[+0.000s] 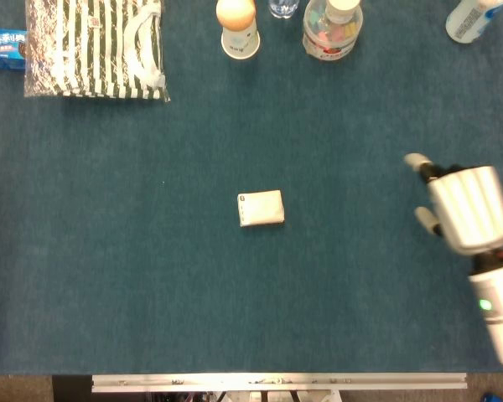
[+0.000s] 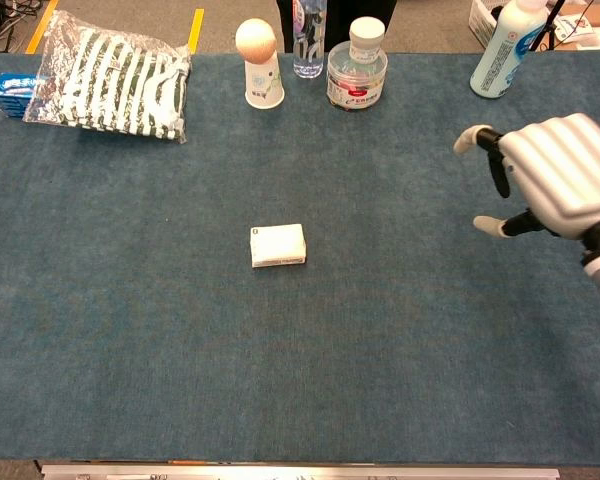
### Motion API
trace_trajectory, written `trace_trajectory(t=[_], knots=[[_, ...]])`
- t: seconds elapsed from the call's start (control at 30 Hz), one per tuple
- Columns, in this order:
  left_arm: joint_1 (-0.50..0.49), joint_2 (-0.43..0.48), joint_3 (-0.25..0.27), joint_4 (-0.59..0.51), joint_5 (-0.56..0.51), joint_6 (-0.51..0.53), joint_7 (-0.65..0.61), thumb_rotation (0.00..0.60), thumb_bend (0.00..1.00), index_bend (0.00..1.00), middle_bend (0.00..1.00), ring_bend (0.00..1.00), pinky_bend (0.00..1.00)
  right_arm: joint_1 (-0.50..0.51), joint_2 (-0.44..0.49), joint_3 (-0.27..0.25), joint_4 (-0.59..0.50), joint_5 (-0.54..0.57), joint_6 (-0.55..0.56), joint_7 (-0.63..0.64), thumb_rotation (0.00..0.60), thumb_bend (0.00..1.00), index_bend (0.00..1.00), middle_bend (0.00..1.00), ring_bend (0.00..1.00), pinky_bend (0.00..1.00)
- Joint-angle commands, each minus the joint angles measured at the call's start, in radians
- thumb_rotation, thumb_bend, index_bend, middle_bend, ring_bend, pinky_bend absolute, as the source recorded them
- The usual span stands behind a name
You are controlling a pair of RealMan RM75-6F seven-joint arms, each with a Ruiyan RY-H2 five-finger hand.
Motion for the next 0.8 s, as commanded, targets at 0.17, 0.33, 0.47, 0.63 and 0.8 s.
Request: trace_trajectory(t=[0.17, 0.33, 0.47, 0.63, 0.8], knots=[[0.008, 0.013, -0.007, -0.012, 0.002, 0.019, -0.008, 0.600, 0.00, 0.61, 0.59, 0.39, 0.50, 0.056, -0.111, 0.024, 0.034, 0.070, -0.049, -0.031, 0.600, 0.00, 0.32, 0.82, 0.84, 0.97], [0.009, 0.016, -0.008, -0.014, -0.001, 0.017, -0.010, 0.600, 0.00, 0.61, 0.59, 0.39, 0.50, 0.082, -0.149, 0.036, 0.048, 0.109, -0.067, -0.046, 0.600, 0.00, 0.28, 0.84, 0.86, 0.99], [0.009, 0.015, -0.006, -0.015, 0.002, 0.017, -0.006, 0.600, 0.00, 0.61, 0.59, 0.39, 0.50, 0.112, -0.176, 0.059, 0.056, 0.175, -0.109, -0.024, 0.600, 0.00, 0.27, 0.89, 0.91, 1.00], [0.009, 0.015, -0.008, -0.011, -0.003, 0.012, -0.009, 0.600, 0.01, 0.61, 0.59, 0.39, 0.50, 0.143, -0.201, 0.079, 0.059, 0.239, -0.147, 0.018, 0.600, 0.00, 0.27, 0.92, 0.94, 1.00], [0.008, 0.015, -0.009, -0.009, -0.004, 0.012, -0.012, 0.600, 0.01, 0.61, 0.59, 0.39, 0.50, 0.165, -0.234, 0.083, 0.079, 0.271, -0.157, 0.064, 0.600, 0.00, 0.27, 0.96, 0.97, 1.00]])
